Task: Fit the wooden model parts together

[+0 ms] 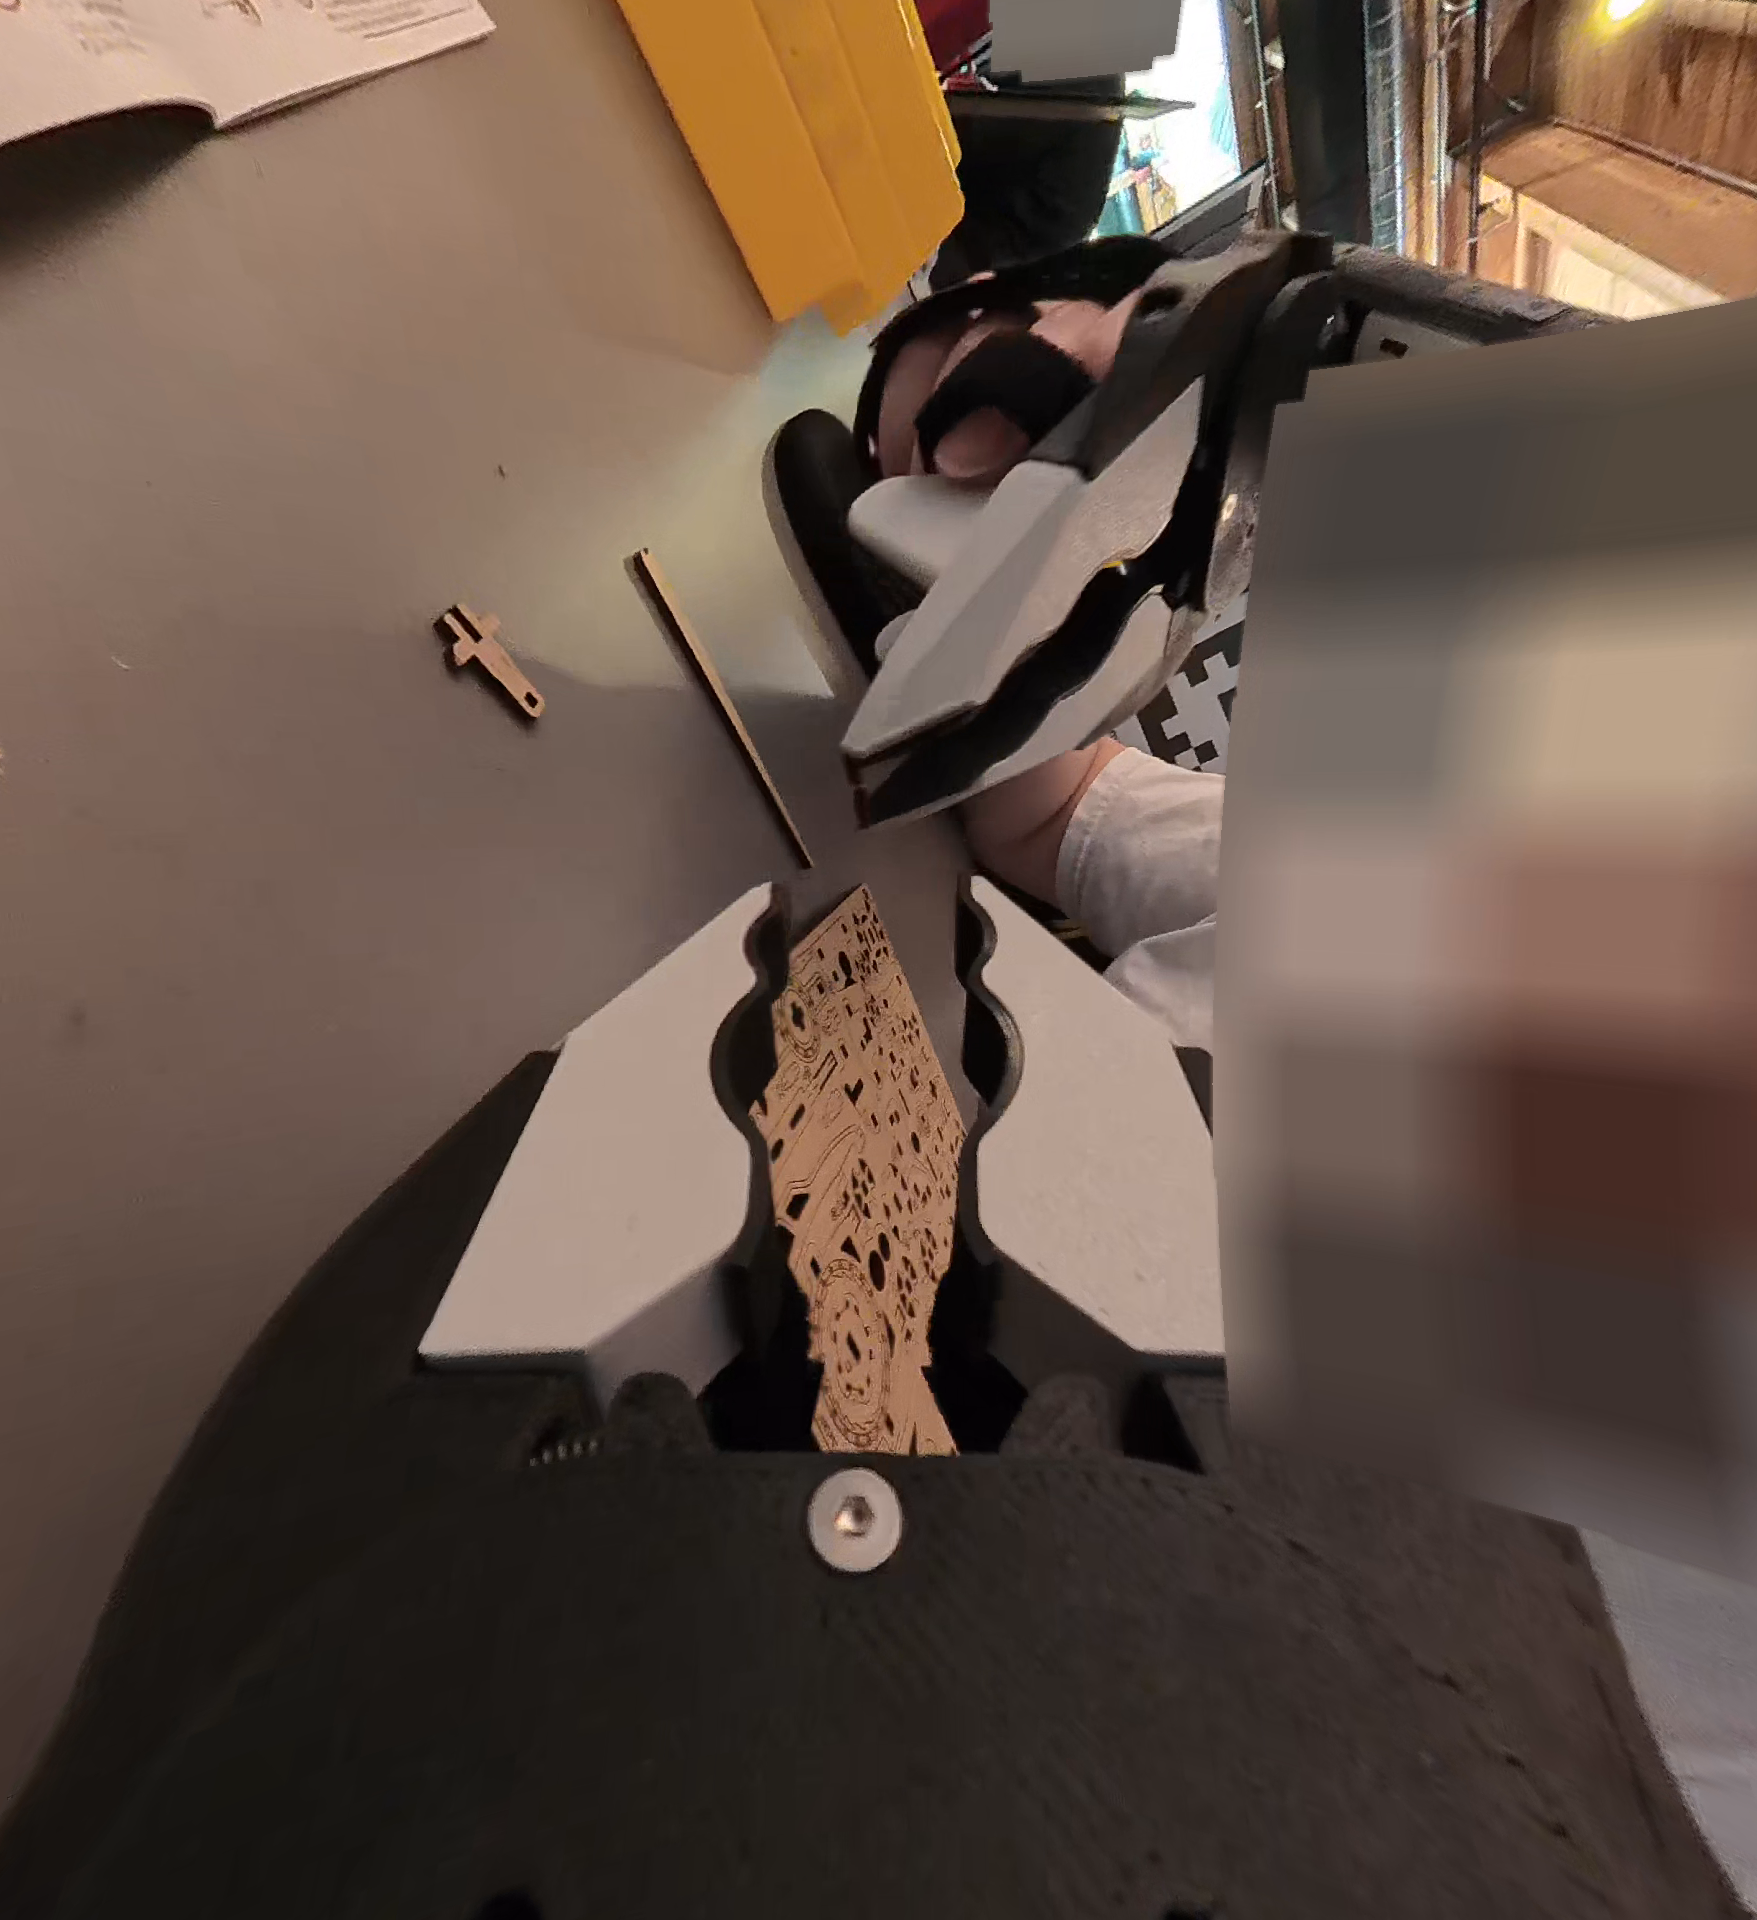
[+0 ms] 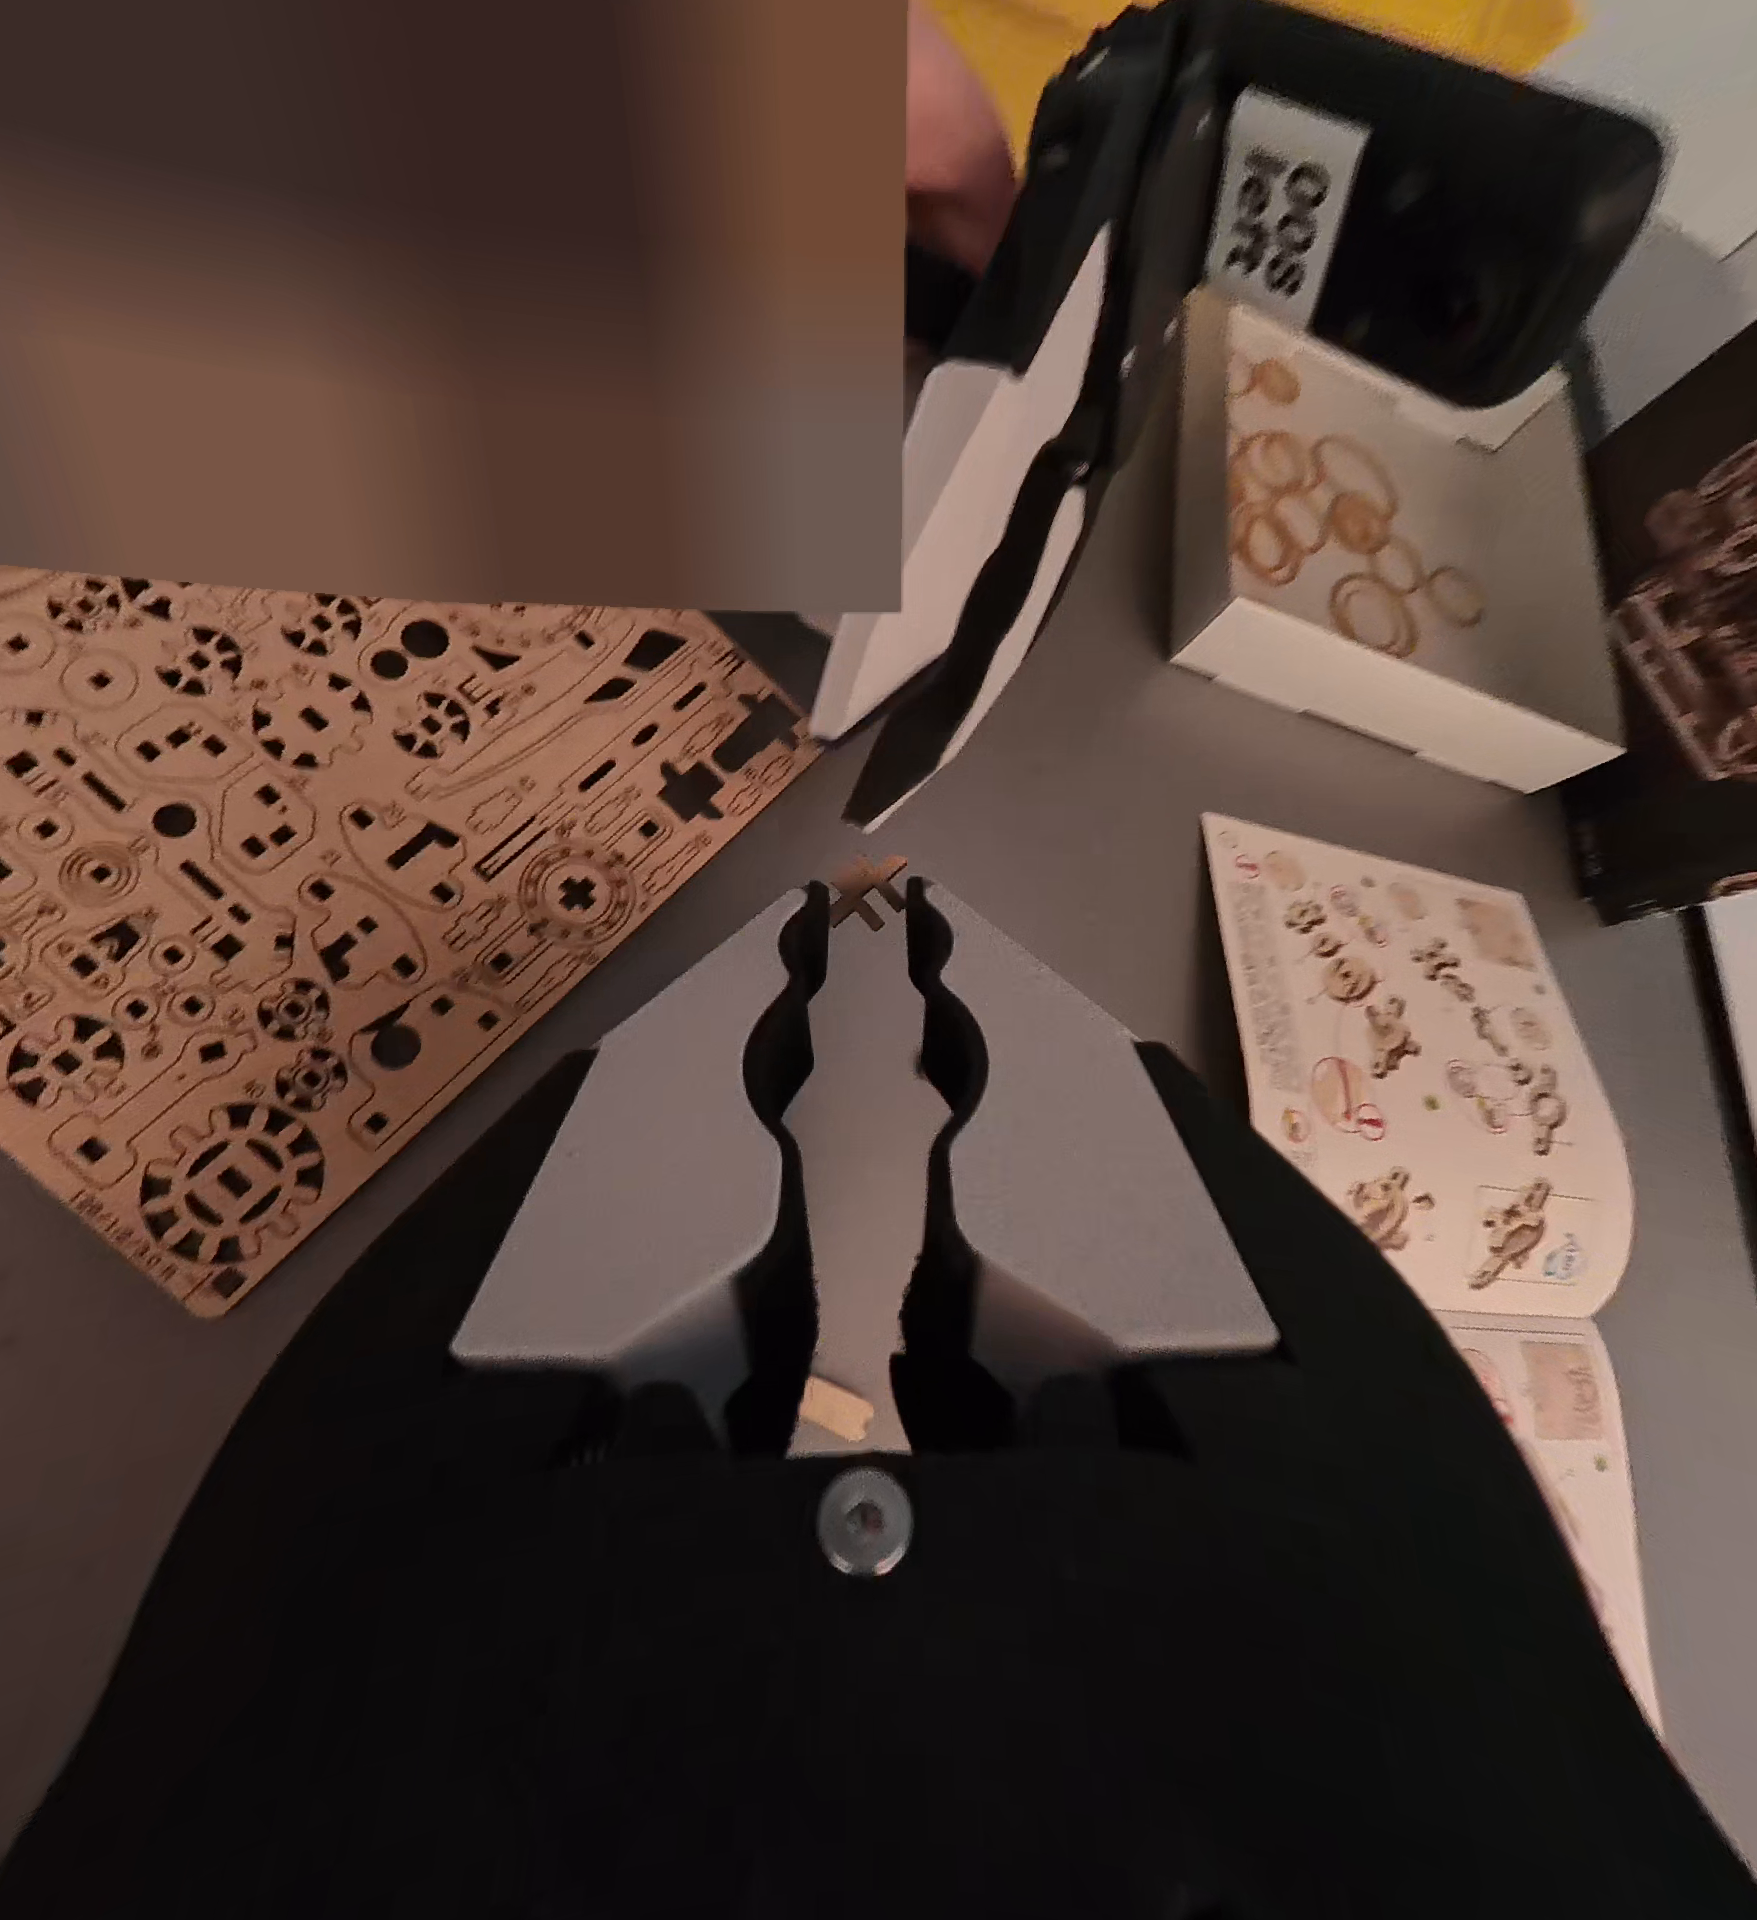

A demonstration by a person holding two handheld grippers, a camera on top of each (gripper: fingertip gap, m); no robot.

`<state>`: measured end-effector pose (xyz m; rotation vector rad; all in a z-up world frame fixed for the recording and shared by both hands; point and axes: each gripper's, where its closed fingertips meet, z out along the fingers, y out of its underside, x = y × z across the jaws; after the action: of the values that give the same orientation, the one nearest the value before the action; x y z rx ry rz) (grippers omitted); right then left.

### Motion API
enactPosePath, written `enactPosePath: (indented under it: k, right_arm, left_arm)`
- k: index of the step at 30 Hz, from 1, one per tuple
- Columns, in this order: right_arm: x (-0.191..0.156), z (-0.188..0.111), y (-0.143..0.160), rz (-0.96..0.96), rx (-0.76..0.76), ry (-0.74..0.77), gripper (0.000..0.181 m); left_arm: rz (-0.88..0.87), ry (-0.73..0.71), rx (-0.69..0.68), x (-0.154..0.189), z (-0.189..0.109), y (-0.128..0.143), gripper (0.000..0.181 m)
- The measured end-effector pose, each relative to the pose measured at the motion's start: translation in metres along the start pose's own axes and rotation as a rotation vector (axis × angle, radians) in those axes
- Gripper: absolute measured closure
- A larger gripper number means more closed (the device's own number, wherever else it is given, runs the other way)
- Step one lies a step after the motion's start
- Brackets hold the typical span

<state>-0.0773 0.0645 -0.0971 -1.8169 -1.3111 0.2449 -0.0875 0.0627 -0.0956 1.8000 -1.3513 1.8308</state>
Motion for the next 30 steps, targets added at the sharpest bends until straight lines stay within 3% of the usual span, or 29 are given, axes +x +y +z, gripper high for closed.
enactPosePath:
  k: [20,30]
  right_arm:
    - [0.031,-0.007,-0.004,0.125,0.081,0.145,0.167]
    - [0.059,-0.035,-0.006,0.209,0.209,0.248,0.167]
  left_arm:
    - [0.094,-0.029,0.102,0.002,-0.009,-0.017,0.153]
    - [0.470,-0.179,0.390,0.032,-0.056,-0.059,0.149]
